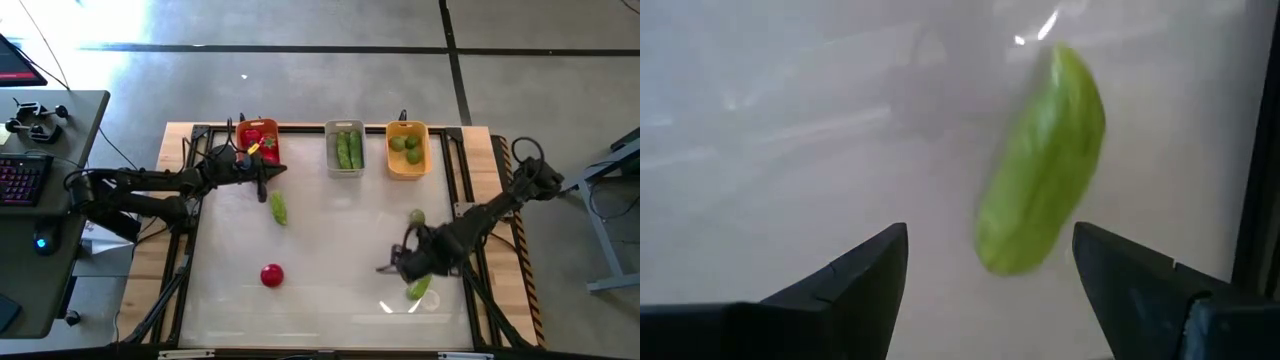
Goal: Sort produce into baskets
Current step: Put the bottom cucumber into the gray bin
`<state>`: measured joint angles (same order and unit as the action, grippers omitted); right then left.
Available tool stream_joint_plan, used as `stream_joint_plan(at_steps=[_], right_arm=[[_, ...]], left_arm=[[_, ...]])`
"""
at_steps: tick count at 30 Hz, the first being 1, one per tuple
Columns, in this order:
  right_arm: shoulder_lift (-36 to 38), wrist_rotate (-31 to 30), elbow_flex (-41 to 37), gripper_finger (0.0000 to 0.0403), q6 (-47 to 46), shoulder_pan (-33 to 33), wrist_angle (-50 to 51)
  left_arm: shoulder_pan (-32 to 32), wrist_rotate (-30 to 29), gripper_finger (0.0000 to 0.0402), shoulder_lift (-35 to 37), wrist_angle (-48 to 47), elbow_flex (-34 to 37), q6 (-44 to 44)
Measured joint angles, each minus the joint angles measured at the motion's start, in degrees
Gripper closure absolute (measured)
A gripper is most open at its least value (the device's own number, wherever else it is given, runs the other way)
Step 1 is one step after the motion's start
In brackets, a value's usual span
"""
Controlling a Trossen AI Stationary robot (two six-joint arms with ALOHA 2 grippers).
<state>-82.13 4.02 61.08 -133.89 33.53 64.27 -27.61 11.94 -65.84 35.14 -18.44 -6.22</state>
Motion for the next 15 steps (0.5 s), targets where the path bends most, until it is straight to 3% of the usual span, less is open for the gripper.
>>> stream_joint_plan(at_steps=[5, 15], right_arm=[[-3.86, 0.91, 0.00, 0.0128, -7.14, 5.19, -4.74], [-12.48, 4.54, -0.02, 0.0128, -7.75, 4.46, -10.46]], left_arm=[[1.69, -0.02, 0.0401, 0.00, 0.45, 0.00, -0.46], [4.11, -0.04, 0.0401, 0.00, 0.80, 0.00, -0.02]])
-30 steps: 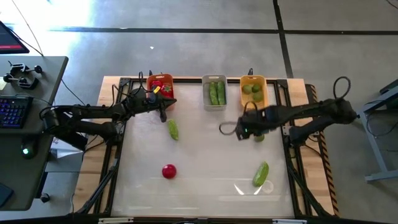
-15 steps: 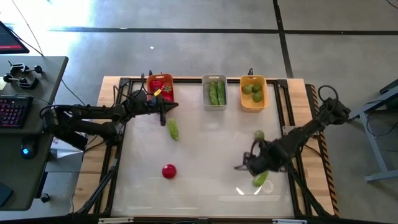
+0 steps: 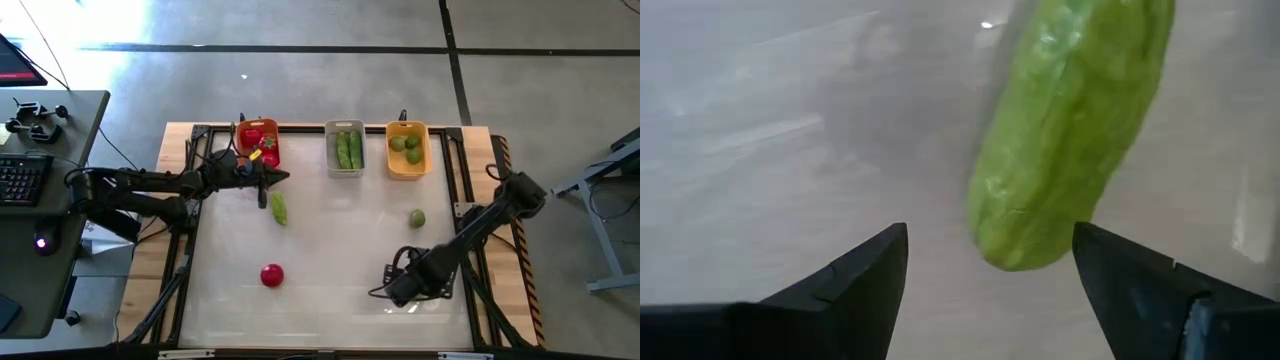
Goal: Sort produce into baskets
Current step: Put the bottom cucumber into the gray bin
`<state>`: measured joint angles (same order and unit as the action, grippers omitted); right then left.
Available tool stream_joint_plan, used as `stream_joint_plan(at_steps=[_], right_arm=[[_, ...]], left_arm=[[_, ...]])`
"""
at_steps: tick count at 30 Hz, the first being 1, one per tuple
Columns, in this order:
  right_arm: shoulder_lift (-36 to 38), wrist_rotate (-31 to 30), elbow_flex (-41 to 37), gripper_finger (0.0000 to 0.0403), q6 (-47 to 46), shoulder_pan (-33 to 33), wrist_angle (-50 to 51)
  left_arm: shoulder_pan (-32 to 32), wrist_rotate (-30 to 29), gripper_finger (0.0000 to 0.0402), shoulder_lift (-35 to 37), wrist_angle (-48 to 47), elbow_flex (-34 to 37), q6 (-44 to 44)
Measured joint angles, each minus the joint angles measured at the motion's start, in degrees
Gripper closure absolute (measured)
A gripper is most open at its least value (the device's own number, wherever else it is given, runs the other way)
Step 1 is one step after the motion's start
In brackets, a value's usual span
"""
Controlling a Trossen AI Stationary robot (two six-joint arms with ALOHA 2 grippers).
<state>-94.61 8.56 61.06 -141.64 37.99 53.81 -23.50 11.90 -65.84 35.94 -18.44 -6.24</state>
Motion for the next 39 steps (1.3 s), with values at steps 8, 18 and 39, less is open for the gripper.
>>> stream_joint_plan(at_steps=[8, 18, 39], right_arm=[[-0.96, 2.79, 0.00, 0.0128, -0.85, 0.05, 5.19], [-2.83, 3.65, -0.04, 0.0128, -0.49, -0.10, 6.75], [-5.24, -3.17, 0.28, 0.0273, 9.48, -2.25, 5.32]], left_arm=[[1.40, -0.13, 0.0402, 0.00, -0.04, 0.00, 0.60], [1.93, -0.65, 0.0401, 0.00, -0.32, 0.00, 1.34], [1.79, -0.76, 0.0401, 0.00, -1.25, 0.00, 2.14]])
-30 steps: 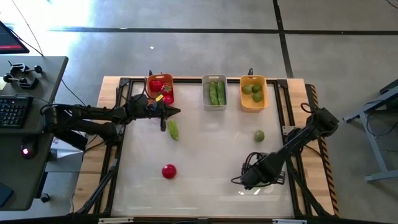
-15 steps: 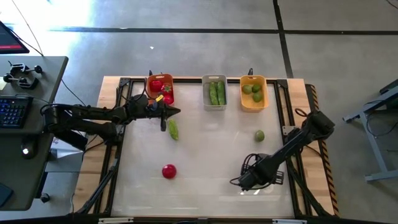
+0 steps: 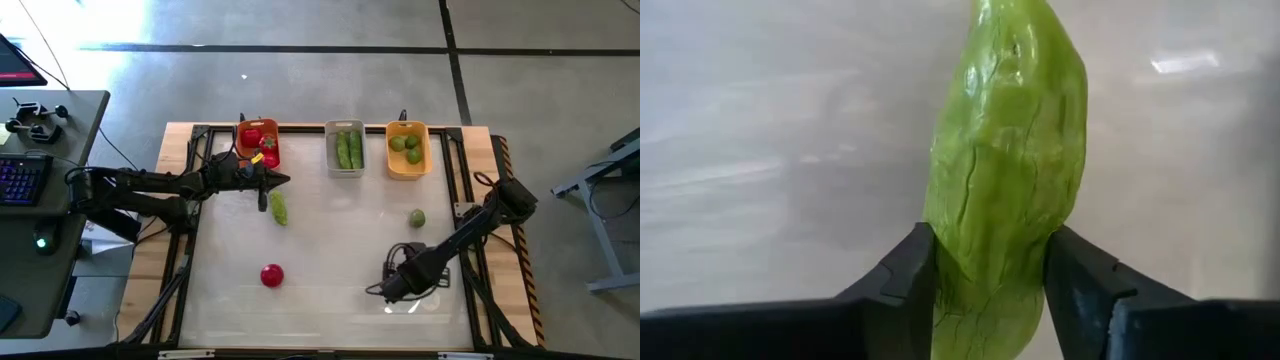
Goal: Sort produce into baskets
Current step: Put the bottom cucumber into the gray bin
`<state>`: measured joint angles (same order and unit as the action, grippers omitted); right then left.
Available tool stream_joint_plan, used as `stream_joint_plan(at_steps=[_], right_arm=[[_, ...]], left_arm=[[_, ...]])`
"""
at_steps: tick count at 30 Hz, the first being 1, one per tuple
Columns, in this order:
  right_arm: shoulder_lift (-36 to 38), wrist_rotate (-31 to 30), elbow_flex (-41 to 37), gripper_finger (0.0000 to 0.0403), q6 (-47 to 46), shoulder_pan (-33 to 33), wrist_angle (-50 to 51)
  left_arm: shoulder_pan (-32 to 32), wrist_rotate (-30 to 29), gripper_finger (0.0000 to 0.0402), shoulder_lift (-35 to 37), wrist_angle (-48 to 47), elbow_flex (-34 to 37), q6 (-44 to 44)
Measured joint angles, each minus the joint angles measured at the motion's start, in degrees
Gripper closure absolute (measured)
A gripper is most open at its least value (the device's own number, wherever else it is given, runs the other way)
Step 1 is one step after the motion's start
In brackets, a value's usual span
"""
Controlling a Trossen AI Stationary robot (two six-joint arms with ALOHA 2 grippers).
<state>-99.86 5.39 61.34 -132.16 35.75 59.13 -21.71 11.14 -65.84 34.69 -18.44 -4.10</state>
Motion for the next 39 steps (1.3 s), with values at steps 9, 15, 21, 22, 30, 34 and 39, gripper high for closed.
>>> stream_joint_plan(at_steps=[9, 15, 21, 22, 30, 34, 39], right_arm=[[5.48, -19.37, 4.53, 0.0277, 22.56, -12.90, 5.50], [6.32, -24.97, 6.08, 0.0278, 53.61, -32.46, -5.45], [6.18, -23.40, 8.37, 0.0278, 79.46, -48.57, -27.96], [5.91, -22.29, 9.10, 0.0278, 82.28, -50.65, -30.49], [-3.03, -13.14, 19.07, 0.0278, 93.53, -61.07, -31.88], [-8.87, -10.85, 24.25, 0.0278, 94.71, -62.55, -28.34], [-13.46, -11.21, 29.06, 0.0278, 94.02, -63.21, -24.51]], left_arm=[[-2.60, 0.09, 0.0402, 0.00, 2.56, -0.02, 2.54], [-4.75, 0.09, 0.0402, 0.00, 2.87, -0.02, 2.49], [-6.19, 0.09, 0.0402, 0.00, 2.50, -0.02, 2.19], [-6.40, 0.09, 0.0402, 0.00, 2.42, -0.02, 1.92], [-6.84, 0.09, 0.0402, 0.00, 0.45, 0.00, 0.90], [-6.82, 0.09, 0.0402, 0.00, -0.31, 0.00, 0.87], [-6.82, 0.09, 0.0402, 0.00, -0.46, 0.00, 0.87]])
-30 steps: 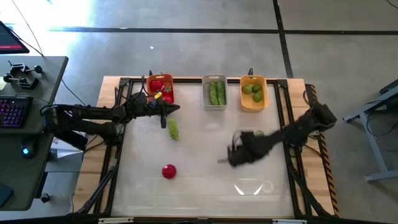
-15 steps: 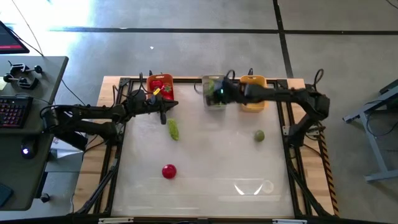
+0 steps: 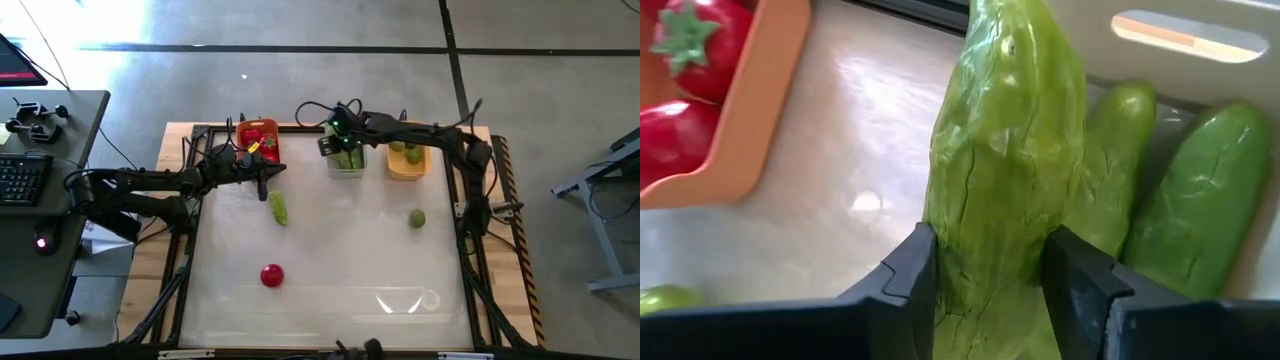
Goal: Sort produce into baskets
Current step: Put the bottom cucumber into the gray bin
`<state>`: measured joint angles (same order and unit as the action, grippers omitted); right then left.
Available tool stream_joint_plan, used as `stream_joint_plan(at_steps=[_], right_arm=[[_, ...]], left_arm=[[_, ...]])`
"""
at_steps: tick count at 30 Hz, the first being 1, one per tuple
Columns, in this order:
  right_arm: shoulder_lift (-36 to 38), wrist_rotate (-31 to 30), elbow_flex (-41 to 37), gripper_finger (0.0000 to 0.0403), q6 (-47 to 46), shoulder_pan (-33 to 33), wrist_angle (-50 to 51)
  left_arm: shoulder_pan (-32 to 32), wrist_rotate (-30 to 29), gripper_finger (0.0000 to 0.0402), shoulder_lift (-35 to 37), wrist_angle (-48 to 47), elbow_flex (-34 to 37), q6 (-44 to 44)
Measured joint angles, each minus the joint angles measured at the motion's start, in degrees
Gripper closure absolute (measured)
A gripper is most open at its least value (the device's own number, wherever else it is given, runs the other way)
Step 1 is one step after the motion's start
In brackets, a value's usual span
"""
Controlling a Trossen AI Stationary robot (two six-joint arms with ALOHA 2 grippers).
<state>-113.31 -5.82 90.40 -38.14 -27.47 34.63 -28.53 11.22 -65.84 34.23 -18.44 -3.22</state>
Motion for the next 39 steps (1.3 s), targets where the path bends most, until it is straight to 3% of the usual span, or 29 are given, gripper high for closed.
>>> stream_joint_plan(at_steps=[12, 22, 28, 31, 34, 39], right_arm=[[-2.98, 0.28, 0.69, 0.0273, -1.76, -0.38, 0.80], [-3.00, 0.45, 1.00, 0.0156, -0.32, 0.63, 2.61], [-3.00, 0.24, 3.56, 0.0133, 0.21, 0.61, 3.77], [-2.98, -1.62, 4.38, 0.0146, 1.00, 0.61, 3.34], [-3.18, -3.70, 4.34, 0.0184, 1.88, 0.61, 4.06], [-4.04, -5.70, 4.34, 0.0307, 3.48, 0.61, 3.23]], left_arm=[[0.00, 0.11, 0.0402, 0.00, -0.57, 0.00, 0.18], [0.00, 0.22, 0.0401, 0.00, -0.58, 0.00, 0.63], [0.00, 0.24, 0.0402, 0.00, -0.84, 0.00, 0.63], [0.00, 0.24, 0.0402, 0.00, -0.93, 0.00, 0.63], [0.00, 0.24, 0.0401, 0.00, -0.98, 0.00, 0.63], [0.00, 0.24, 0.0402, 0.00, -0.97, 0.00, 0.63]])
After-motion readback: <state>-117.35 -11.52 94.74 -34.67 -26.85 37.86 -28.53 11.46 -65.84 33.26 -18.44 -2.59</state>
